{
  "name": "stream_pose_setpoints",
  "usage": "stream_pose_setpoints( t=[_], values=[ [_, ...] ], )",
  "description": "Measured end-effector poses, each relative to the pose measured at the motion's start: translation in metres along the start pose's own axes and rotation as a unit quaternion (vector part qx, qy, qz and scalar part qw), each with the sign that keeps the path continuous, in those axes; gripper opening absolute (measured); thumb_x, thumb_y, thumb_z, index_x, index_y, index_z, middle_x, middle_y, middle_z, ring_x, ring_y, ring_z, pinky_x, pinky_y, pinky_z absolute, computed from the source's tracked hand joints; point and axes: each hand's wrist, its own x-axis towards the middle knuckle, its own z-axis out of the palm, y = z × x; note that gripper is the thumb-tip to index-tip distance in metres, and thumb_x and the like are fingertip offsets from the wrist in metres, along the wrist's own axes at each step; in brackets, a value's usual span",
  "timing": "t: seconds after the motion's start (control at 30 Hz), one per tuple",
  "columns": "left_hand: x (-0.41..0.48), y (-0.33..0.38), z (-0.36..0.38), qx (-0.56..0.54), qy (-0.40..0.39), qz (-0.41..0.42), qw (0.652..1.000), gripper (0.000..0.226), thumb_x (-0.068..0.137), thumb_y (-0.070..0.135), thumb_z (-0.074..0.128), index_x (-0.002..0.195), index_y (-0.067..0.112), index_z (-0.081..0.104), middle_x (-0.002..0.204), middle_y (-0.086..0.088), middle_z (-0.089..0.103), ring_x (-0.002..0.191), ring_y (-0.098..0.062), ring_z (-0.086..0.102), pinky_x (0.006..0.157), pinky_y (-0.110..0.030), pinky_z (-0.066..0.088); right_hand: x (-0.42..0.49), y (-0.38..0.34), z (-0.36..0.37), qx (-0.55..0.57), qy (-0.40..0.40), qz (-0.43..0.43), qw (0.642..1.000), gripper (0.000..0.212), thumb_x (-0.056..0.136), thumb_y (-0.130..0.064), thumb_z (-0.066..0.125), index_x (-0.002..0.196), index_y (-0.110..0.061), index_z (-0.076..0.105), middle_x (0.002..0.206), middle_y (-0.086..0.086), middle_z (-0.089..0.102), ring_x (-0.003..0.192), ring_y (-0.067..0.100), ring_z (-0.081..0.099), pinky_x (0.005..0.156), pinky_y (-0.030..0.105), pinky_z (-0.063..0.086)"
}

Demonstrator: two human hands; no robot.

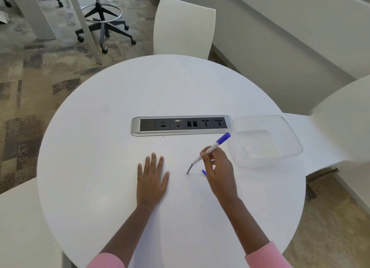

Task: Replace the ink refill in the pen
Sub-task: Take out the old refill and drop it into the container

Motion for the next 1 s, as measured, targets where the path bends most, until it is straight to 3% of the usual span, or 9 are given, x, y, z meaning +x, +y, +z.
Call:
stream_pose_setpoints(
  t=[0.3, 0.47, 0.63, 0.83, 1.0],
  values=[
    [-0.001, -0.001, 0.0, -0.002, 0.006, 0.003, 1.0, 0.059, 0.087, 0.039, 0.022, 0.135, 0.01, 0.041, 0.143, -0.019, 0.039, 0.131, -0.038, 0.037, 0.107, -0.056, 0.026, 0.018, -0.01, -0.003, 0.04, 0.012, 0.021, 0.999, 0.013, 0.094, -0.02, 0.044, 0.085, -0.015, 0.053, 0.083, 0.005, 0.06, 0.074, 0.018, 0.056, 0.063, 0.024, 0.042],
    [0.0, -0.002, 0.002, -0.002, 0.01, 0.003, 1.0, 0.058, 0.087, 0.039, 0.024, 0.134, 0.01, 0.043, 0.142, -0.019, 0.041, 0.13, -0.038, 0.039, 0.106, -0.056, 0.028, 0.013, 0.002, 0.003, -0.017, -0.069, 0.073, 0.995, 0.016, 0.093, -0.022, 0.044, 0.092, -0.008, 0.054, 0.079, 0.004, 0.06, 0.075, 0.021, 0.057, 0.068, 0.038, 0.048],
    [0.001, -0.003, 0.005, -0.006, 0.009, 0.004, 1.0, 0.06, 0.087, 0.04, 0.021, 0.137, 0.011, 0.038, 0.146, -0.018, 0.036, 0.134, -0.037, 0.033, 0.109, -0.054, 0.022, 0.001, 0.022, 0.019, -0.106, -0.163, 0.108, 0.975, 0.018, 0.092, -0.021, 0.046, 0.102, -0.007, 0.051, 0.072, 0.004, 0.053, 0.069, 0.022, 0.051, 0.063, 0.032, 0.04],
    [0.001, -0.004, 0.006, -0.004, 0.016, 0.006, 1.0, 0.059, 0.088, 0.039, 0.021, 0.137, 0.011, 0.038, 0.146, -0.017, 0.036, 0.134, -0.036, 0.033, 0.109, -0.054, 0.021, -0.014, 0.032, 0.044, -0.189, -0.217, 0.128, 0.949, 0.024, 0.091, -0.023, 0.045, 0.107, -0.005, 0.048, 0.096, 0.015, 0.062, 0.089, 0.03, 0.056, 0.071, 0.034, 0.041],
    [0.002, -0.008, 0.013, -0.005, 0.014, 0.007, 1.0, 0.053, 0.093, 0.034, 0.036, 0.142, 0.015, 0.027, 0.152, -0.013, 0.023, 0.14, -0.032, 0.02, 0.114, -0.049, 0.011, -0.022, 0.032, 0.06, -0.203, -0.249, 0.143, 0.936, 0.023, 0.092, -0.023, 0.045, 0.106, -0.005, 0.047, 0.102, 0.015, 0.061, 0.09, 0.027, 0.058, 0.064, 0.029, 0.038]
  ],
)
